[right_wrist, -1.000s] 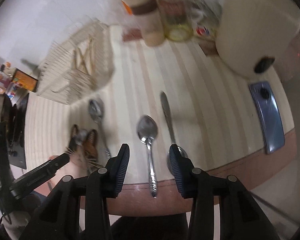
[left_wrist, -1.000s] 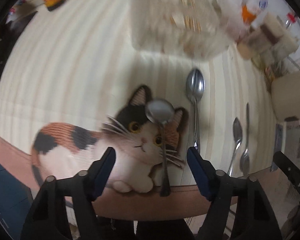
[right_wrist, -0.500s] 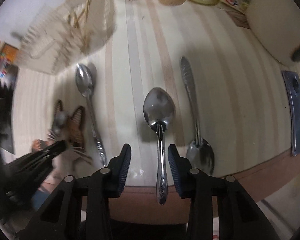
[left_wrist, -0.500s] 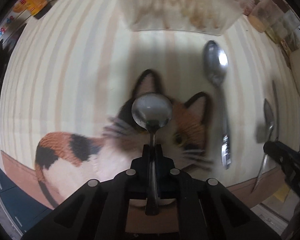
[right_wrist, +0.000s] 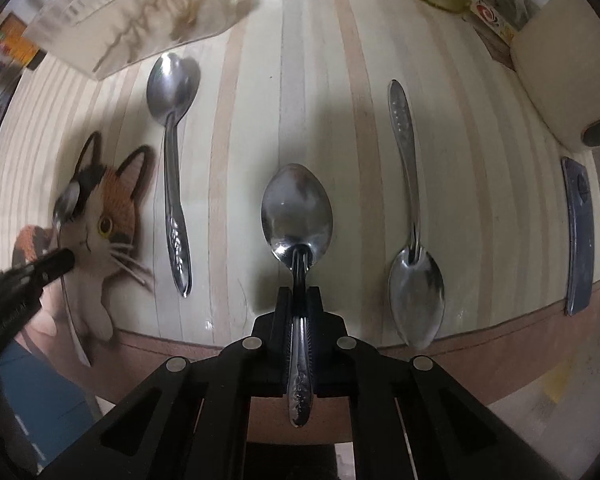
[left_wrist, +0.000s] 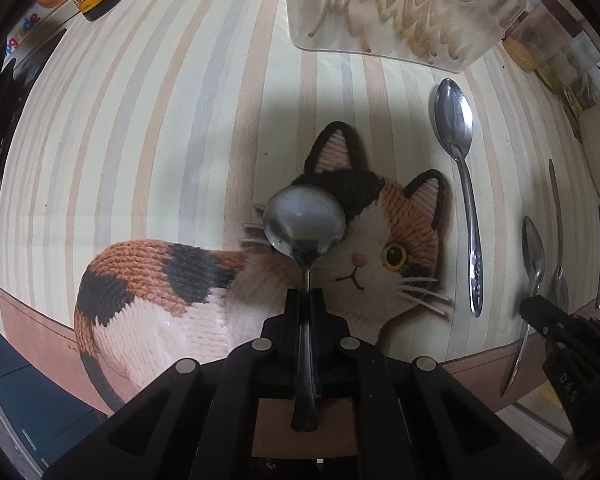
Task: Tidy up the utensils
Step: 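Carry both spoons to the clear basket and lower them inside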
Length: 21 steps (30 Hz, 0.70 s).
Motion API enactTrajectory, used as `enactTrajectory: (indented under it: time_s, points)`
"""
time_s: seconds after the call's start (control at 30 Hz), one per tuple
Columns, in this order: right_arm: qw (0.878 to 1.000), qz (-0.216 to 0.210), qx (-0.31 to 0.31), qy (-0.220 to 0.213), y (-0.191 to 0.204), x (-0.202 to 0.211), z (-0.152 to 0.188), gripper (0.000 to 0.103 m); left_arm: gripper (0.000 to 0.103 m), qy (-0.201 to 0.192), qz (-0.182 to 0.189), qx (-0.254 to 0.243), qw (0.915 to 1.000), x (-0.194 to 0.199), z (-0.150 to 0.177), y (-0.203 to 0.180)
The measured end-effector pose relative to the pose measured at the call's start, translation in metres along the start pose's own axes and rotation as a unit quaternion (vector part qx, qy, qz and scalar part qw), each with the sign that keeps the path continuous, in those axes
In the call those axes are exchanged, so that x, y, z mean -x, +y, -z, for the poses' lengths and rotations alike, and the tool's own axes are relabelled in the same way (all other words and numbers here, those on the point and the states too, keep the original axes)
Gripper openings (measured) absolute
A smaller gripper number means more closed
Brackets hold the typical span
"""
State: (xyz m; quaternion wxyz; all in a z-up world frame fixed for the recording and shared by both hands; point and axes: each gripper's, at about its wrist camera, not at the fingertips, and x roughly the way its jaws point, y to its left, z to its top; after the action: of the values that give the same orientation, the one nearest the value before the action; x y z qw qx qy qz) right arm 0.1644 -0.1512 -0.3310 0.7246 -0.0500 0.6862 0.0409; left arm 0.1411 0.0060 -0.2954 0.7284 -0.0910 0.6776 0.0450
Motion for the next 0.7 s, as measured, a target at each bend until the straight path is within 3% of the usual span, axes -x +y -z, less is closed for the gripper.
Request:
enactTrajectory:
  time_s: [0.27, 0.4, 0.7]
  points:
    - [1.0, 0.008, -0.007, 0.003, 0.007, -0.005, 0.003, 0.008, 0.007, 0.003, 0.004, -0.002, 1.0, -0.006, -0.007, -0.002]
    - [1.0, 0.008, -0.008, 0.003, 0.007, -0.002, -0.002, 0.008, 0.003, 0.004, 0.01, -0.001, 0.9999, -0.005, -0.009, 0.0]
    - [0.999, -0.022, -0.033, -0.02, -0.017, 0.018, 0.001, 0.006, 0.002, -0.035, -0.013, -0.03, 0.9989, 0.024, -0.004, -0.011]
